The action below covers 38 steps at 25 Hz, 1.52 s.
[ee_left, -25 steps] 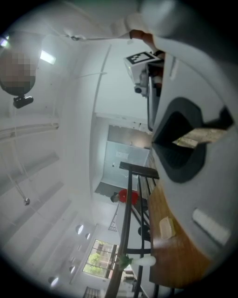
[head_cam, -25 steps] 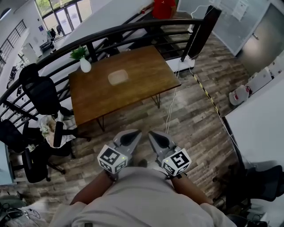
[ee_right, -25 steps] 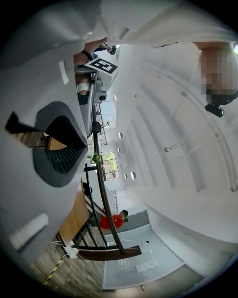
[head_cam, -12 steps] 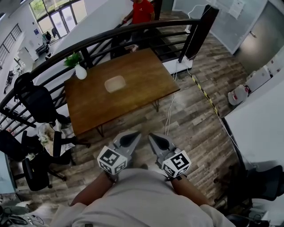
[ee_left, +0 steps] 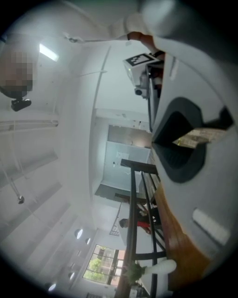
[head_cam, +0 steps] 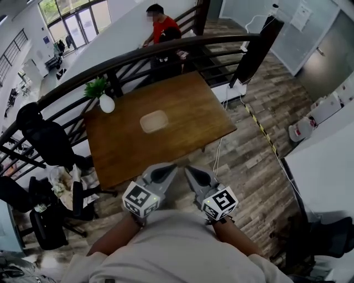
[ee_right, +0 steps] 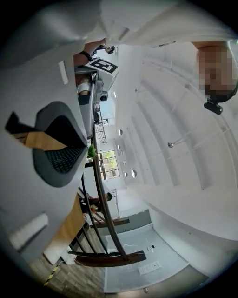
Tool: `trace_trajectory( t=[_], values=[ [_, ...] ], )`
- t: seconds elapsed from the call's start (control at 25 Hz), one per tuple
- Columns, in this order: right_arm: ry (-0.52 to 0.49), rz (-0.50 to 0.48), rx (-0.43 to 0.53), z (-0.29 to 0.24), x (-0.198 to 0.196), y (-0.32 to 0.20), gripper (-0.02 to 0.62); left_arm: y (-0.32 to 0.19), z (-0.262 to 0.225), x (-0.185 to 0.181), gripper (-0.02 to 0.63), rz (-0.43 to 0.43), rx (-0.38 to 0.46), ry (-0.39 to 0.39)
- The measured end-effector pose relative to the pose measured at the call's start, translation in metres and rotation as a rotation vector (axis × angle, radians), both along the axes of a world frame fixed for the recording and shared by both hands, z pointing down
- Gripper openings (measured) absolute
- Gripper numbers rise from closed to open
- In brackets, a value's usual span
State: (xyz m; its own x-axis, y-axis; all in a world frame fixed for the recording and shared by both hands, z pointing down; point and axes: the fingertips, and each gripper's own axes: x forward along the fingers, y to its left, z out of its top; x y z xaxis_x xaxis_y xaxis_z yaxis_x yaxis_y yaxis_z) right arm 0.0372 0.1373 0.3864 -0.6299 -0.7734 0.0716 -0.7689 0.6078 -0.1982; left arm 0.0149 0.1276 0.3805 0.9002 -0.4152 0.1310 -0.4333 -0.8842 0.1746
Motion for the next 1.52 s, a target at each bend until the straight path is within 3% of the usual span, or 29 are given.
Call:
trace_trajectory(
  t=[0.4, 0.72, 0.96, 1.32, 1.52],
  values=[
    [-0.001, 0.018, 0.021, -0.019, -0.058, -0.105, 0.008, -0.101, -0.018, -0.062, 0.003, 0.015, 0.016, -0.010],
    [0.000, -0.024, -0.017, -0.011, -0.064, -0.146, 0.008, -0.144, -0.010, -0.070, 0.003, -0.027, -0.018, 0.005],
    [-0.008, -0.083, -0.014, -0.013, -0.046, -0.188, 0.008, -0.181, -0.008, -0.056, 0.003, -0.090, -0.021, 0.003],
    [-0.011, -0.175, -0.016, -0.019, 0.026, -0.236, 0.008, -0.231, -0.017, 0.011, 0.003, -0.195, 0.019, 0.008],
    [-0.001, -0.226, -0.030, -0.008, 0.057, -0.258, 0.008, -0.257, 0.000, 0.032, 0.003, -0.269, 0.016, -0.018]
  ],
)
